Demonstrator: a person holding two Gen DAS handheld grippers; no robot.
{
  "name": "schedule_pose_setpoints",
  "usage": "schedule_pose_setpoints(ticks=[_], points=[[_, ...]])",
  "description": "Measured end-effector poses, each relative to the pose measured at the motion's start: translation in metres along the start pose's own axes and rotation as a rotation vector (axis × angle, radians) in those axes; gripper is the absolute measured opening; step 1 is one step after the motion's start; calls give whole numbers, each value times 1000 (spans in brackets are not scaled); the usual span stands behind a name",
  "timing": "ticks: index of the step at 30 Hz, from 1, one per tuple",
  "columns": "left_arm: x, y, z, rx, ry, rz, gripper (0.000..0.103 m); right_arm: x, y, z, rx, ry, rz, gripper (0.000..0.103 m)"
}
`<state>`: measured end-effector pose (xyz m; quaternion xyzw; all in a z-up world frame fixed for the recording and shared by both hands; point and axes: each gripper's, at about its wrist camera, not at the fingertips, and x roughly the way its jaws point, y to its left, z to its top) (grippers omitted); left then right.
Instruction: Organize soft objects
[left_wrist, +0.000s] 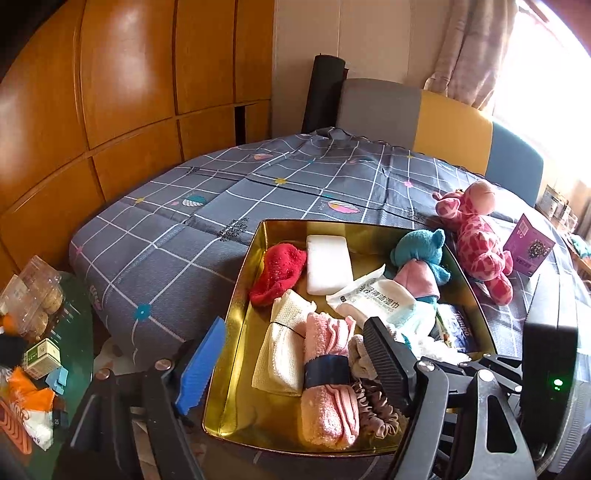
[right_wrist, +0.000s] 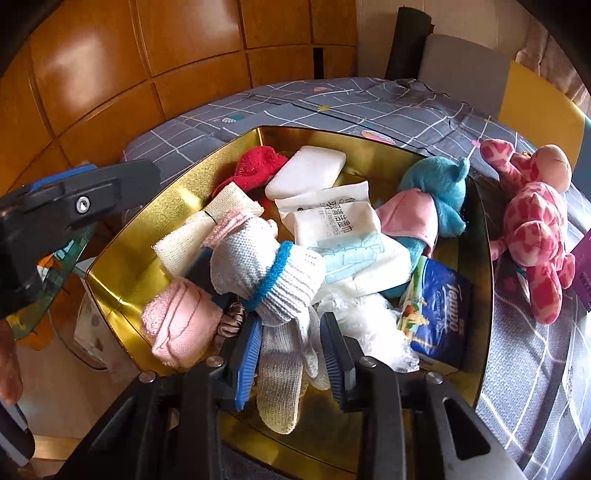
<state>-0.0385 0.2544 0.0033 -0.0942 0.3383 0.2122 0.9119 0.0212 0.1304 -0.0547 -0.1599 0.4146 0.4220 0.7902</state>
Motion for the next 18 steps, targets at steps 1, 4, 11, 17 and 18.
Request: schedule_pose_setpoints(ticks=[1, 4, 11, 17, 18], points=[[0, 0, 0, -1, 0, -1, 81, -1, 0, 0, 0, -3, 5, 32], [-3, -2, 0, 5, -11, 1, 84, -6, -3, -1, 17, -2, 22, 34], [-11, -9, 0, 15, -25, 9, 88, -26, -8, -7, 37, -55, -6, 39], [-16, -18, -4, 28, -30, 0, 89, -38, -19, -13, 100, -98, -68, 39], [-18, -20, -4, 31, -32, -1, 90, -40, -22, -14, 113, -103, -82, 39]])
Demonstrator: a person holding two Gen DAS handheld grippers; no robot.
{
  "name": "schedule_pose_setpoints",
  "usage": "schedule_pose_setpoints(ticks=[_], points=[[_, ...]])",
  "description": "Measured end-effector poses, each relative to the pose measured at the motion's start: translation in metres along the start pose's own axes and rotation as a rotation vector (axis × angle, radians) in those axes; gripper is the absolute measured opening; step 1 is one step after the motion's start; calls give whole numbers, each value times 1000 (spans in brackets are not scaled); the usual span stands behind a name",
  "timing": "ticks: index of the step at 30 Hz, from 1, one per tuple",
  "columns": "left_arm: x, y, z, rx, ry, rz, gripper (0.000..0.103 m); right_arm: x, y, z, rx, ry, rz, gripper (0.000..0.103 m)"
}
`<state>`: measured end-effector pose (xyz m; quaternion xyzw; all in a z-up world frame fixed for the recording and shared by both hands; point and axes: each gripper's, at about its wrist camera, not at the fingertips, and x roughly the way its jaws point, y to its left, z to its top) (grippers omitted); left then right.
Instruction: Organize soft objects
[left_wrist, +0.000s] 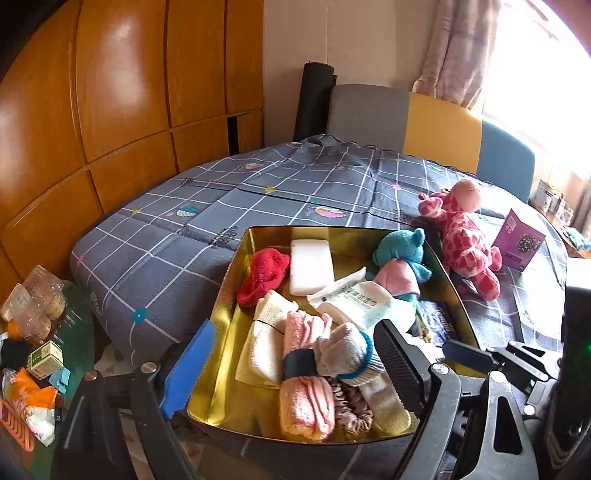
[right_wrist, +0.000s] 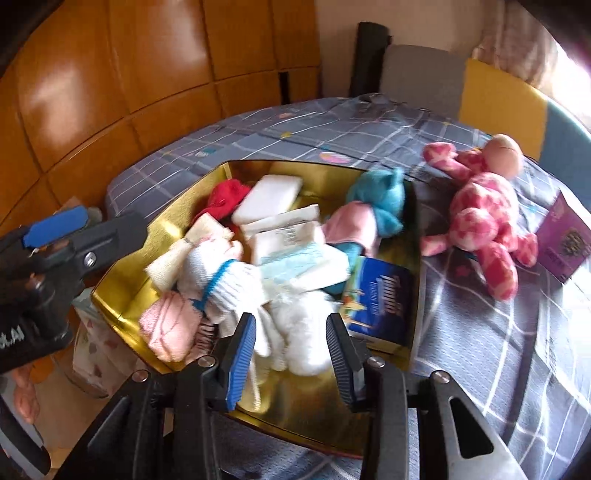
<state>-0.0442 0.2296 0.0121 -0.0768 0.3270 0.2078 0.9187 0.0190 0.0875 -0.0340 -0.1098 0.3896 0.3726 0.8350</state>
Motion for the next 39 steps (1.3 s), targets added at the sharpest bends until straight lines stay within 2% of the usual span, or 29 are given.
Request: schedule_pose_setpoints(ticks=[2, 7, 13, 17, 23, 30, 39], points=[[-2, -4, -1, 6, -2, -3, 95, -3, -6, -3, 31, -14, -42, 39], [-7, -15, -4, 10, -13, -12, 98, -17, -26, -11, 119, -66, -167, 39], [-14, -31, -10, 16, -26, -35, 103, -39, -42, -24, 175, -130, -267, 41], [-18, -45, -16, 33, -27, -56, 103, -50, -48, -32, 190, -145, -288, 42], [-23, -59, -20, 71, -31, -44, 103, -56, -54, -37, 227, -159, -319, 42], [-27, -55, -18, 41, -48, -35, 103, -70, -60, -39, 281, -212, -330, 42], [-30, -50, -16, 19, -57, -24, 103, -68, -52, -38, 257, -206, -307, 42]])
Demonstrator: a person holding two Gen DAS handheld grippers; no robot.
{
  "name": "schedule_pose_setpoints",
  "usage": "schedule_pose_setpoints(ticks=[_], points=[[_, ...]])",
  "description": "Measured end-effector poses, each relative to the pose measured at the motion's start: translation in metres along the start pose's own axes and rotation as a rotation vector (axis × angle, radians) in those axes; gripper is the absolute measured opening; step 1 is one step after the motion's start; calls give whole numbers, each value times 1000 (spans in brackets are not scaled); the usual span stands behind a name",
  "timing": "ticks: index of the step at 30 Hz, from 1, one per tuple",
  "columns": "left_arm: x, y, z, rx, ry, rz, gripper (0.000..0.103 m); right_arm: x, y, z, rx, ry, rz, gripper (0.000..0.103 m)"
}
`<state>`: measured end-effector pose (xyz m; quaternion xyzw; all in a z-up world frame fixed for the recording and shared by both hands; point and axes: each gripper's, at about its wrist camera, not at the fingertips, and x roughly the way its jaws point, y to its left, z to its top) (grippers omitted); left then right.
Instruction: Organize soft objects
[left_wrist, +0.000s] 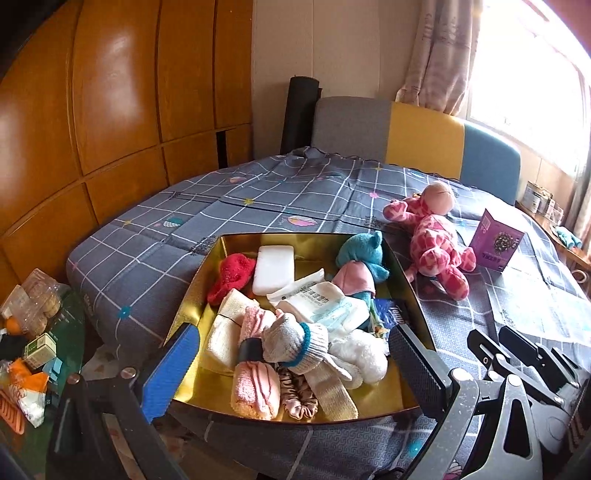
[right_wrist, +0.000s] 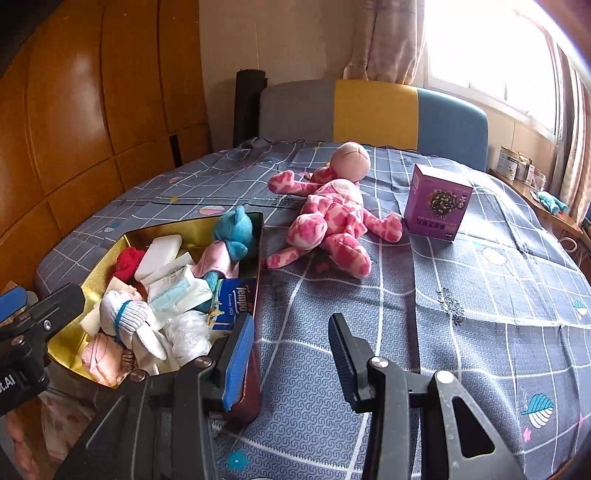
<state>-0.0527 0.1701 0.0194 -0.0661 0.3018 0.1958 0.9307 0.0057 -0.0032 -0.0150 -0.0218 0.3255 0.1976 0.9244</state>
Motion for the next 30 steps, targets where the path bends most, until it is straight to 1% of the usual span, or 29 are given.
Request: schedule_pose_setpoints(ticks=[8, 30], points=[[2, 4, 1, -7, 4, 31, 103, 1, 5, 0, -12, 5, 7, 42], [4, 6, 1, -14, 12, 37, 103, 3, 6, -2, -10, 13, 13, 42]])
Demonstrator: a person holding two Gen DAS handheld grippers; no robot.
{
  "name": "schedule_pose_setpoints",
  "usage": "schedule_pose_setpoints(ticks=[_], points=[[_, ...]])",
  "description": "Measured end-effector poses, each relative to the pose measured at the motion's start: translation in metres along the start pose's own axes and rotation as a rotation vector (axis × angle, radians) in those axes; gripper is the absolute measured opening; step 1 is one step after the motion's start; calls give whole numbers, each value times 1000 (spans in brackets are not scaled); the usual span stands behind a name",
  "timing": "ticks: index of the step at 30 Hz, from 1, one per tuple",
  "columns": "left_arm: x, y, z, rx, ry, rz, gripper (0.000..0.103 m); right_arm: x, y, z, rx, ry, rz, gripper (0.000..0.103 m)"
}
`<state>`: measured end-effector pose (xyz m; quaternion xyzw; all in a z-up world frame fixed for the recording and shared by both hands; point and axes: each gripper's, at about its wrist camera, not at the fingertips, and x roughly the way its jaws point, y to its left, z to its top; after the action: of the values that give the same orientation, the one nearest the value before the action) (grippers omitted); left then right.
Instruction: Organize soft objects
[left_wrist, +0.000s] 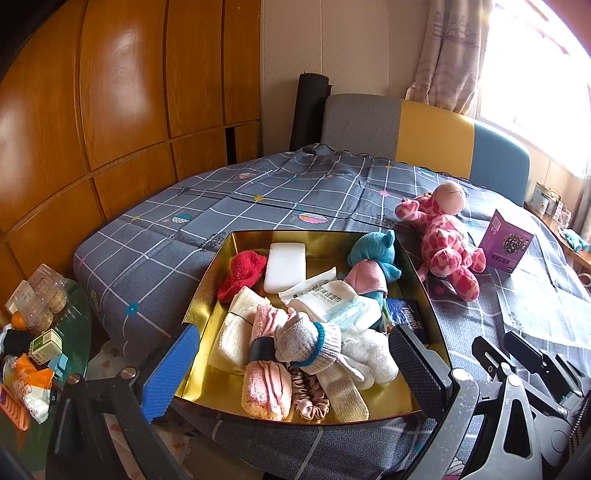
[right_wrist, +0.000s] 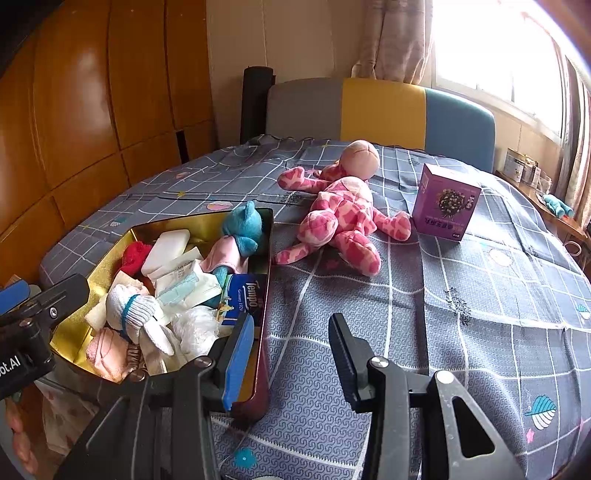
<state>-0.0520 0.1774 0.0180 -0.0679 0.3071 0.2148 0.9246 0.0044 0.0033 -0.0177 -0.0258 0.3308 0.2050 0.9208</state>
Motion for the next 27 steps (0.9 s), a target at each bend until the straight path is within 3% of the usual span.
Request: schedule_pose_setpoints(ticks=[27], points=[[2, 2, -1, -7, 10, 14, 103, 2, 0, -3, 4, 11, 3, 42]])
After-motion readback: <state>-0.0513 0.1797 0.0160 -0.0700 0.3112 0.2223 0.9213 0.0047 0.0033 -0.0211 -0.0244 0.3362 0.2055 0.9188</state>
